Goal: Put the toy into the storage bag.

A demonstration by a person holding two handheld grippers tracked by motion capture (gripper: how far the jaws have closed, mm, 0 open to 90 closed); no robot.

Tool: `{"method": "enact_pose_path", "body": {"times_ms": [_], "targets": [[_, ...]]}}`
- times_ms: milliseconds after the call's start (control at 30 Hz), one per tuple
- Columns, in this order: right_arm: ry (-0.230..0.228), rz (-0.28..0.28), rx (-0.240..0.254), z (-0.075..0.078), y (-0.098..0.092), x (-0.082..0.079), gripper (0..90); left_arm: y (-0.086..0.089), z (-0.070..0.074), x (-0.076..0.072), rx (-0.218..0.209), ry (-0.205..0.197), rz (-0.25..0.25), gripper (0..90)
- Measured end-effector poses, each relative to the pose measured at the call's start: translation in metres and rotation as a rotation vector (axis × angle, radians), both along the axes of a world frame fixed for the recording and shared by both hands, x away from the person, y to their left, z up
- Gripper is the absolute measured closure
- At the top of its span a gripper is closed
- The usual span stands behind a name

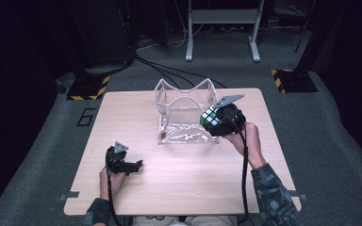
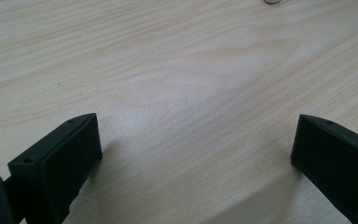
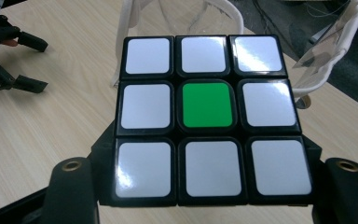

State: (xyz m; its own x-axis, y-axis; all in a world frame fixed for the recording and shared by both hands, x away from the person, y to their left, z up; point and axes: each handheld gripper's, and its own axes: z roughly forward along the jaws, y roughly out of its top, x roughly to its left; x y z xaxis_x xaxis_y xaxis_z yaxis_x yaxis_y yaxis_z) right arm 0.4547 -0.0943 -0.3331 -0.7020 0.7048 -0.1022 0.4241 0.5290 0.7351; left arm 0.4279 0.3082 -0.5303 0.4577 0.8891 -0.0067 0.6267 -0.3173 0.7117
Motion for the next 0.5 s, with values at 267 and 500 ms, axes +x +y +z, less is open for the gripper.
{"method": "enact_pose_path", "body": {"times_ms": [267, 500], "targets": [[-0.017, 0.002, 0.01, 0.009, -0.003, 0.005, 33.3, 0.0, 0.0, 0.0, 0.0, 0.0, 0.0, 1.3], [-0.02, -0.004, 0.005, 0.018, -0.004, 0.009, 33.3, 0.0, 0.0, 0.0, 0.0, 0.0, 0.0, 1.4]]}}
